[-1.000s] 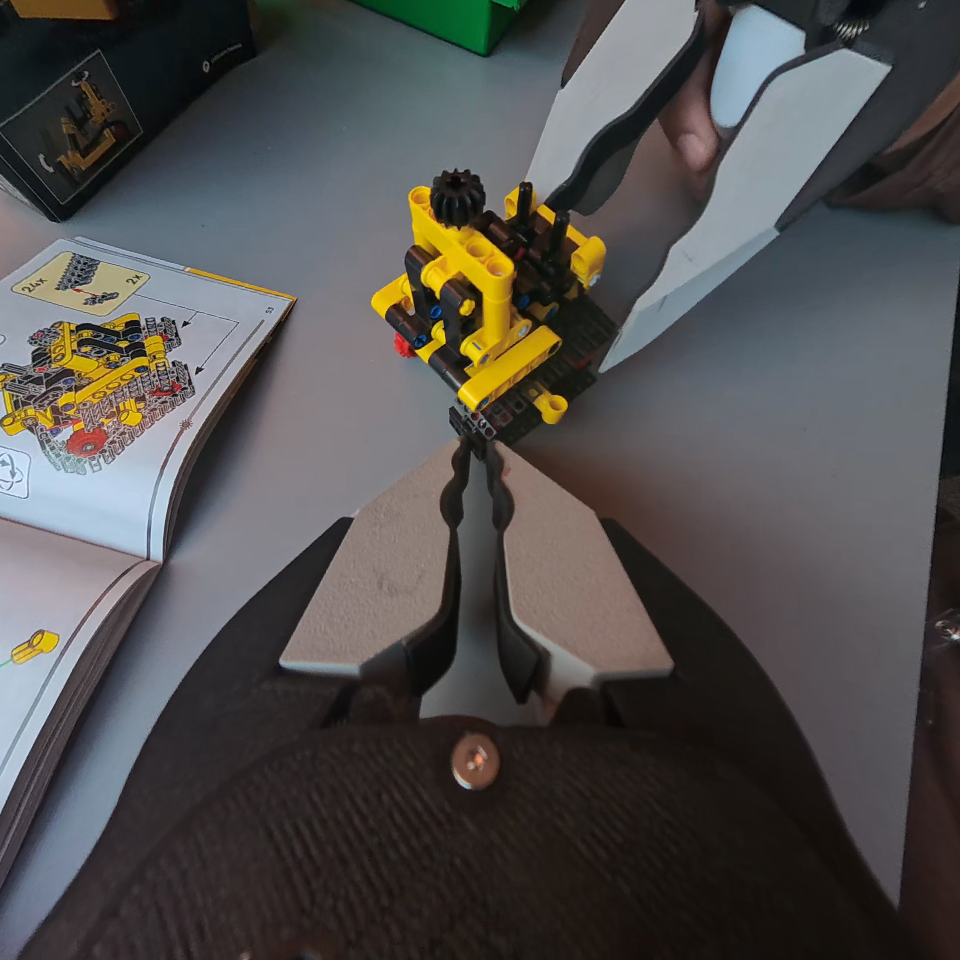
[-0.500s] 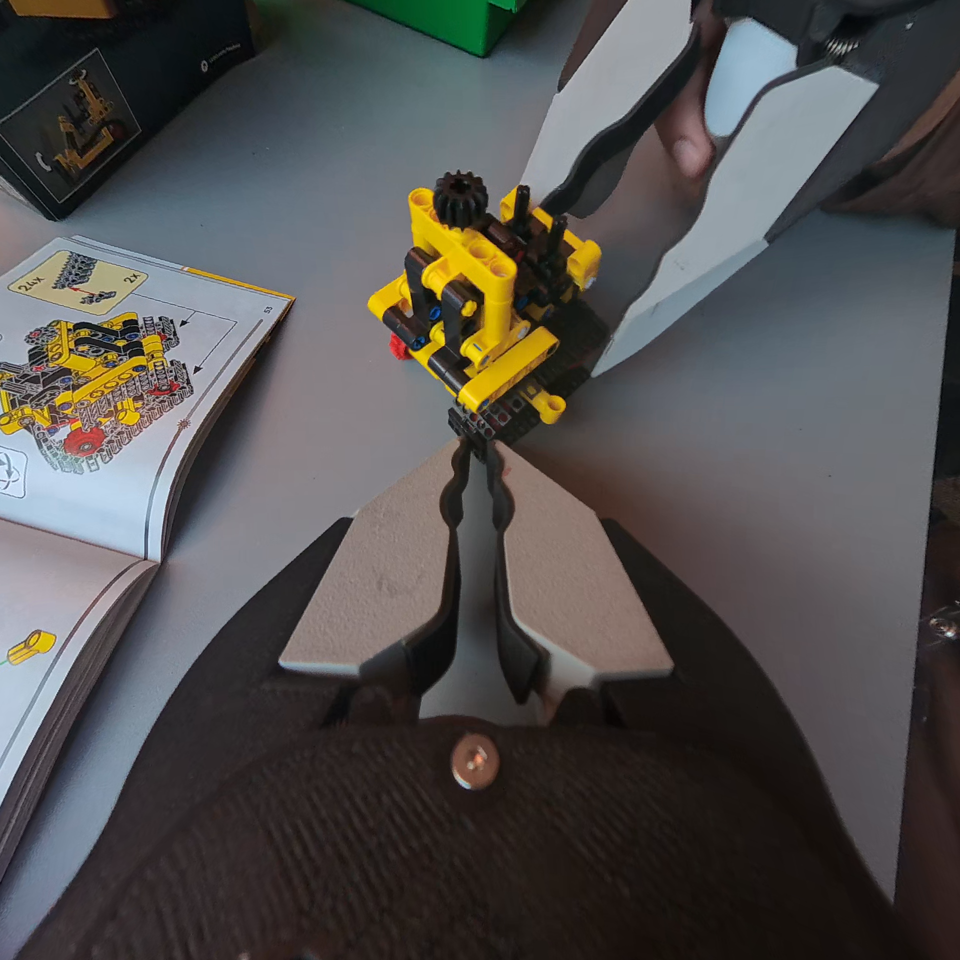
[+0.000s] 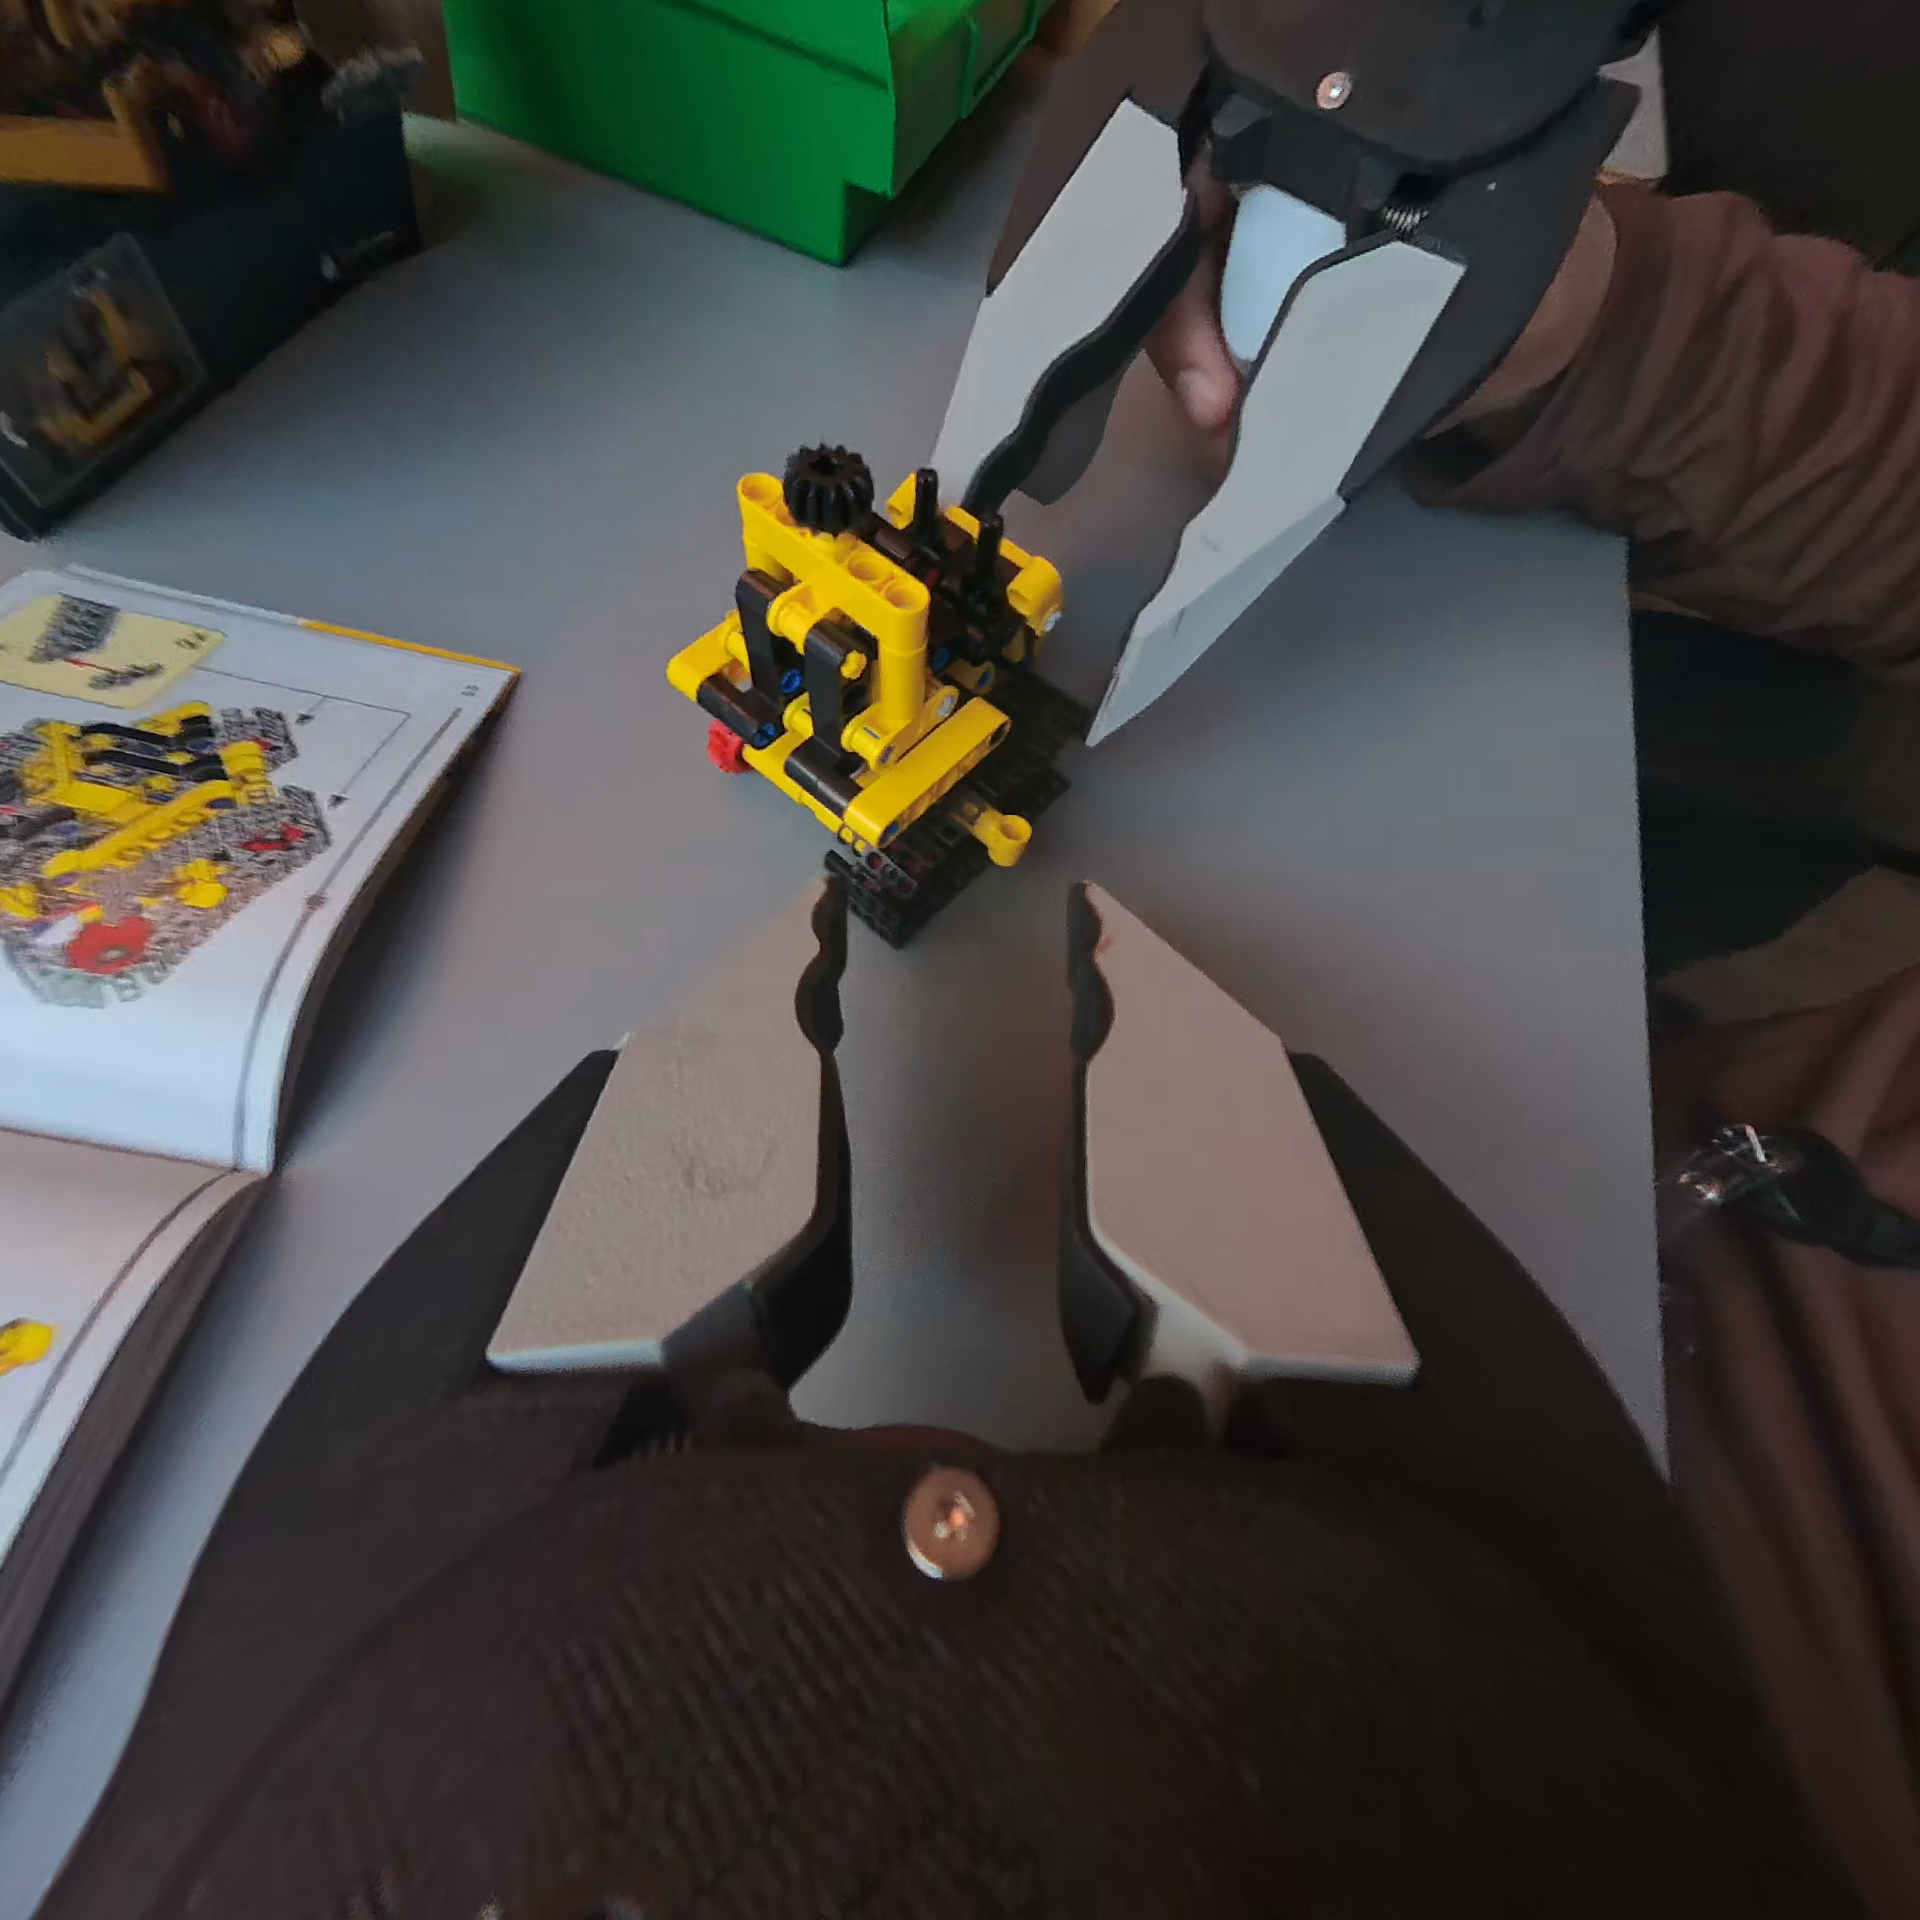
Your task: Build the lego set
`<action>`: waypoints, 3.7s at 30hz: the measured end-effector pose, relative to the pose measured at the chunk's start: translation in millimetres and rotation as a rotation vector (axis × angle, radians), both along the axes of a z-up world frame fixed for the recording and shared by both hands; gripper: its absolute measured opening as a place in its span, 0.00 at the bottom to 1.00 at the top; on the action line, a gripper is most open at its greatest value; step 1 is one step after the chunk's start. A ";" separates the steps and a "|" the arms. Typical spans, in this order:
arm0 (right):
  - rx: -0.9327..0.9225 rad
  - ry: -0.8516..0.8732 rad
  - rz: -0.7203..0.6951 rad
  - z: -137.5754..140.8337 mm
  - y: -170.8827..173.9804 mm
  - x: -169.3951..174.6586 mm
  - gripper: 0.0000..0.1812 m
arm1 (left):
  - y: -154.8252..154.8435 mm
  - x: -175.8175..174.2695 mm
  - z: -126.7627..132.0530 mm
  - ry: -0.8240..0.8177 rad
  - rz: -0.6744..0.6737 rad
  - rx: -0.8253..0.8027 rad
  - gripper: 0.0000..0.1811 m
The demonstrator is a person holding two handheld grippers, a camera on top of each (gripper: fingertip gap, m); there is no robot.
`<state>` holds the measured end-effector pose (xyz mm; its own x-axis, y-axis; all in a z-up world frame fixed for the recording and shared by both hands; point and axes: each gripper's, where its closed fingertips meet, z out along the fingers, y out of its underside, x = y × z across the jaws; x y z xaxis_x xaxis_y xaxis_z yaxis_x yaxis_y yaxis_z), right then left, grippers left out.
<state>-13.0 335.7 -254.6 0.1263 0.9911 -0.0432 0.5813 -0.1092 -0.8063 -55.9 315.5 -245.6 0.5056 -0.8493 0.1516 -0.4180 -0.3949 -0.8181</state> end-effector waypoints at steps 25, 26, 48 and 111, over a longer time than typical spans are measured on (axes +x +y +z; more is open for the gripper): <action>0.036 -0.023 0.017 -3.2 2.9 -23.8 0.27 | 34.4 -0.7 33.4 -0.012 -0.147 0.205 0.16; 0.034 -0.020 0.019 -3.2 2.9 -23.9 0.27 | 34.4 0.0 33.3 -0.017 -0.153 0.200 0.18; 0.127 -0.092 0.003 -12.7 12.0 -8.9 0.33 | 37.1 -0.9 16.5 0.072 -0.171 0.111 0.22; 0.104 -0.121 0.141 -19.5 -23.0 -20.7 0.03 | -0.2 -8.9 29.5 0.291 0.059 0.302 0.34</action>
<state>-33.7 312.6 -274.1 -0.0162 0.9976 0.0677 0.6783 0.0607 -0.7322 -64.8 315.2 -216.0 0.5398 -0.8021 -0.2555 -0.6323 -0.1860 -0.7521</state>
